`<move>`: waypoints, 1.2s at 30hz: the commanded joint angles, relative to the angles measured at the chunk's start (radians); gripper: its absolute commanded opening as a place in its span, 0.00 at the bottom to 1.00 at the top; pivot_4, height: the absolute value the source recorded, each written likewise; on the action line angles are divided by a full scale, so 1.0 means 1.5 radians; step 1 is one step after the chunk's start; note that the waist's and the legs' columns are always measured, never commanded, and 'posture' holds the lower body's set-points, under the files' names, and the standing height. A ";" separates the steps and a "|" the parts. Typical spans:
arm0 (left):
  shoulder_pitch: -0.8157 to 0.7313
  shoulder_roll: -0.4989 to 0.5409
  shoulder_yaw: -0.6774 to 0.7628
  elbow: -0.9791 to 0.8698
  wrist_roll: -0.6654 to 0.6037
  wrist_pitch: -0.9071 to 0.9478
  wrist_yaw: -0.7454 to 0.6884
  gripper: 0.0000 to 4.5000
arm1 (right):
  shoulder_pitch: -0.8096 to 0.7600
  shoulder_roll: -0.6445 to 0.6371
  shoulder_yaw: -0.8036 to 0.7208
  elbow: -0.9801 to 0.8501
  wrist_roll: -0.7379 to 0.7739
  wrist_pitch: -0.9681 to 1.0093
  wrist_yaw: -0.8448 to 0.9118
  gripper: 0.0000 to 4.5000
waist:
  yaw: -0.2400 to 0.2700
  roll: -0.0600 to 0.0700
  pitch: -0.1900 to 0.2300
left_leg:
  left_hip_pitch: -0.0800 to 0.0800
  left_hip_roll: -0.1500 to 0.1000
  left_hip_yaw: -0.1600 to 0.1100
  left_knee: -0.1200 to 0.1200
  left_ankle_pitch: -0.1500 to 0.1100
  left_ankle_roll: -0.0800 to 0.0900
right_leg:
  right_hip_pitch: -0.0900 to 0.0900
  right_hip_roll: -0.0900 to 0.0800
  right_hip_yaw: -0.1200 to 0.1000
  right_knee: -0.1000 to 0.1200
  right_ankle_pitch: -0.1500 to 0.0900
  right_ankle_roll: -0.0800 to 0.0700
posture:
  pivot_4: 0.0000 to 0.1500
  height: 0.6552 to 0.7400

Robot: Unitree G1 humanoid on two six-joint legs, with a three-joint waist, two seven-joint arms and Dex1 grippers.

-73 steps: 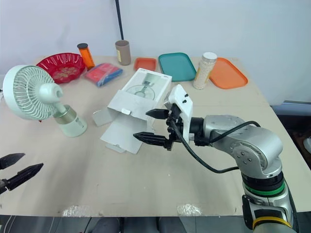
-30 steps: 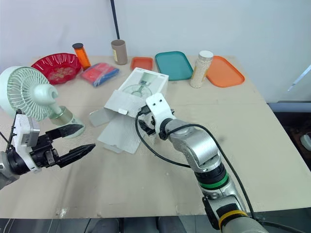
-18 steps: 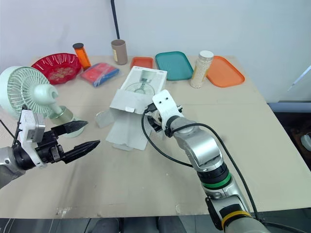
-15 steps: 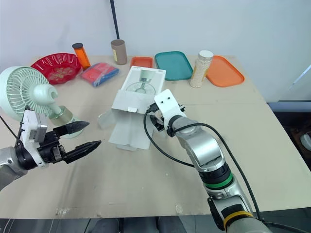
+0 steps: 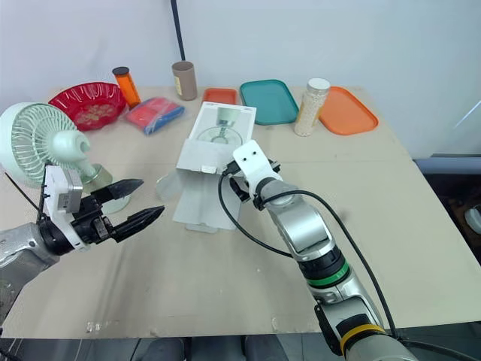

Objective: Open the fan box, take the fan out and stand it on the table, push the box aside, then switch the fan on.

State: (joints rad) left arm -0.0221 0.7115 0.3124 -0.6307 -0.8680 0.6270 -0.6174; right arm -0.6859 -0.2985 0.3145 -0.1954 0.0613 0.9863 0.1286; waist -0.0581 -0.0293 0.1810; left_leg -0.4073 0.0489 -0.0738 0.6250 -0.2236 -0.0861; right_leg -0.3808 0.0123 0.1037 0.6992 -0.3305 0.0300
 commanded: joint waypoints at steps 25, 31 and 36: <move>-0.027 -0.060 -0.055 0.020 0.066 -0.056 -0.008 1.00 | -0.010 0.022 -0.044 0.046 -0.090 -0.052 0.014 0.01 | 0.000 0.000 0.000 | 0.000 0.000 0.000 0.000 0.000 0.000 | 0.000 0.000 0.000 0.000 0.000 0.000 | 1.00 1.00; -0.053 -0.053 -0.038 0.032 0.054 -0.045 -0.008 1.00 | 0.060 -0.017 -0.137 -0.144 -0.009 0.016 0.095 0.01 | 0.003 0.000 0.000 | 0.000 0.000 0.000 0.000 0.000 0.000 | 0.000 0.000 0.000 0.000 0.000 0.000 | 1.00 1.00; -0.074 -0.075 -0.060 0.030 0.056 -0.044 0.006 1.00 | 0.126 -0.040 -0.229 -0.260 0.052 0.091 0.127 0.01 | 0.007 0.000 0.000 | 0.000 -0.001 -0.001 0.001 0.000 0.000 | 0.001 0.000 -0.001 0.000 0.000 0.000 | 1.00 1.00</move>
State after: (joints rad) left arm -0.1145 0.6067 0.2301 -0.5625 -0.7731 0.5678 -0.6162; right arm -0.5033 -0.3619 0.0337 -0.5064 0.1062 1.0917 0.3152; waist -0.0480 -0.0293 0.1810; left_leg -0.4074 0.0481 -0.0764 0.6264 -0.2235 -0.0861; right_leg -0.3786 0.0118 0.1016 0.6991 -0.3303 0.0302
